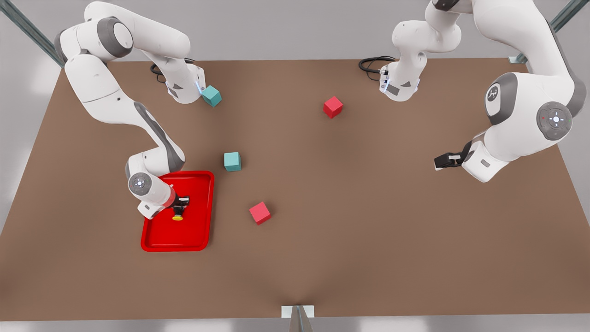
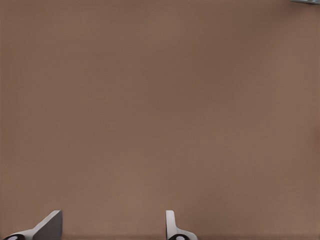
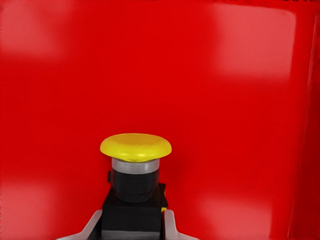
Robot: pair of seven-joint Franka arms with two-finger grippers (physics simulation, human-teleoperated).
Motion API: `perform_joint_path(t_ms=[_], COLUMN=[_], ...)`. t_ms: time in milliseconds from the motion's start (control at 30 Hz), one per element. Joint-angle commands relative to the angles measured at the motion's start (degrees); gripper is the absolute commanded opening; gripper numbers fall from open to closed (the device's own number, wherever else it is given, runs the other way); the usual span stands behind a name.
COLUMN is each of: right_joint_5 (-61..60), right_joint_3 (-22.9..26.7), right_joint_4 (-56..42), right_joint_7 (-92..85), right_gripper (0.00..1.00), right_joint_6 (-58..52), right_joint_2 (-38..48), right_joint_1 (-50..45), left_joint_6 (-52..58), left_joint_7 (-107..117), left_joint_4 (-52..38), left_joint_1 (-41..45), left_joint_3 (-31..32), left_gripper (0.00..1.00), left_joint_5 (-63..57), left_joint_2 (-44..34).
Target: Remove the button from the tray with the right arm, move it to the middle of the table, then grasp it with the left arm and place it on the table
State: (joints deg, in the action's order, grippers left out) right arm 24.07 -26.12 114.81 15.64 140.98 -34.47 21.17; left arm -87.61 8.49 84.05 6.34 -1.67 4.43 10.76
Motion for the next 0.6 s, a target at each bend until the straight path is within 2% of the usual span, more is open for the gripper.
perform_joint_path(t_ms=[0,333,367,400,433,500,567], right_joint_5=[-0.1,0.0,0.0,0.0,0.0,0.0,0.0], right_joint_3=[-0.2,-0.3,-0.3,-0.3,-0.3,-0.3,-0.3], right_joint_4=[0.0,0.0,-0.1,-0.3,-0.3,-0.5,-0.5], right_joint_7=[1.0,1.0,1.0,1.0,1.0,1.0,1.0], right_gripper=[0.55,0.56,0.58,0.69,0.72,0.75,0.72], right_joint_6=[-0.4,0.1,0.2,0.2,0.2,0.2,0.2], right_joint_2=[0.4,0.1,-0.2,-0.5,-0.5,-0.9,-1.0], right_joint_1=[0.1,-0.3,-0.3,-0.3,-0.3,-0.3,-0.3], left_joint_6=[0.1,0.8,0.8,0.8,0.8,0.8,0.8], left_joint_7=[0.0,0.3,0.3,0.3,0.3,0.3,0.3], left_joint_4=[0.0,-0.1,-0.1,0.0,-0.1,0.0,0.0], left_joint_1=[0.1,0.2,0.1,0.1,0.2,0.2,0.1], left_joint_3=[0.0,0.0,0.0,0.0,-0.1,0.0,0.0], left_gripper=[1.00,1.00,1.00,1.00,1.00,1.00,1.00], left_joint_5=[0.0,-0.1,-0.1,-0.1,-0.1,-0.1,-0.1], left_joint_2=[0.0,-0.1,-0.1,-0.1,-0.1,-0.1,-0.1])
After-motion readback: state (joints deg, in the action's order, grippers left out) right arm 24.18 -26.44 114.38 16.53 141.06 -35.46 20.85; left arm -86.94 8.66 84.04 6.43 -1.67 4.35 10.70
